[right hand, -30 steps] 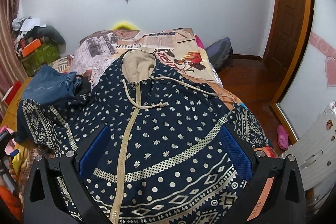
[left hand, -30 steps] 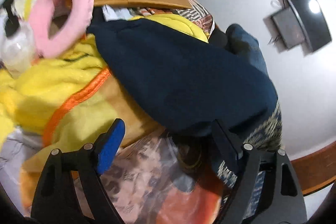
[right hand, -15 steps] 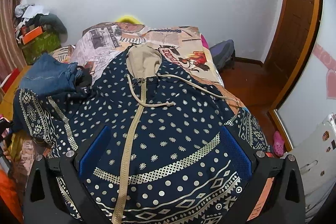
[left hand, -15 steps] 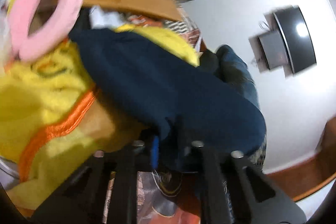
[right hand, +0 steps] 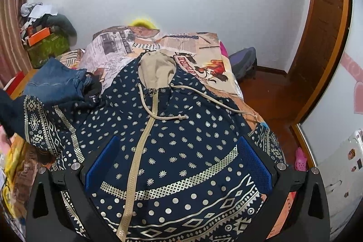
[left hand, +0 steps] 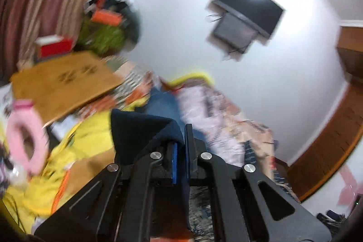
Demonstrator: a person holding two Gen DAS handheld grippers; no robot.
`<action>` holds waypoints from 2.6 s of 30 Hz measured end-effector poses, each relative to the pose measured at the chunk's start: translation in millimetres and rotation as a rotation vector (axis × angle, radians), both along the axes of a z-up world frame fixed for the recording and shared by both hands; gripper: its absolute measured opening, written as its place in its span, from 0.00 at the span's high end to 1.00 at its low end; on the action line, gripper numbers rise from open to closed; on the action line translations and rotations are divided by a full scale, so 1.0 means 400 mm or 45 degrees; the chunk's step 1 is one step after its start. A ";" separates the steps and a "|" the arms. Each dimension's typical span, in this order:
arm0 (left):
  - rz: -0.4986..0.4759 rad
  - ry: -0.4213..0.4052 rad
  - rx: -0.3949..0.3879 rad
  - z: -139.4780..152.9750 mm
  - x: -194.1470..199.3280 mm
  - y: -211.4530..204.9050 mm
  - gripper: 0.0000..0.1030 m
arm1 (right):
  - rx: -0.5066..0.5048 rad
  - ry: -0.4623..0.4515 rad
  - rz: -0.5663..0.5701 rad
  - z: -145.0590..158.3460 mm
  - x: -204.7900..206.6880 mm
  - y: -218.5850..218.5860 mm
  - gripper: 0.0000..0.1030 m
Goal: Fold large clothes
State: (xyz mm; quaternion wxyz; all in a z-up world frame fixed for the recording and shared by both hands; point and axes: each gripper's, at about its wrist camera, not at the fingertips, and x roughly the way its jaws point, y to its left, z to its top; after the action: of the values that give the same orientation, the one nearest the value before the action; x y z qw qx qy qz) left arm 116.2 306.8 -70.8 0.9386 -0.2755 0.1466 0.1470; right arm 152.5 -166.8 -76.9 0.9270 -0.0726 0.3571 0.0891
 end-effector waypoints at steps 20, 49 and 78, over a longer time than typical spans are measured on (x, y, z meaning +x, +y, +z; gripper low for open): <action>-0.823 0.182 0.160 0.071 0.383 -0.566 0.97 | 0.059 0.015 -0.024 0.006 0.022 -0.131 0.00; -1.050 0.669 0.318 -0.126 0.271 -0.722 0.48 | -0.003 0.093 0.095 -0.016 0.028 -0.107 0.00; -0.658 0.935 0.235 -0.363 0.144 -0.376 0.38 | -0.409 0.455 0.588 -0.284 0.098 0.307 0.31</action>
State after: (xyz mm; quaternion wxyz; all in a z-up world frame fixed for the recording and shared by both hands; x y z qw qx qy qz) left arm 173.9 156.4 -216.0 0.8510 -0.0749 0.5198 0.0085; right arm 191.7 -44.1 -190.7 0.7817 -0.2800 0.4978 0.2506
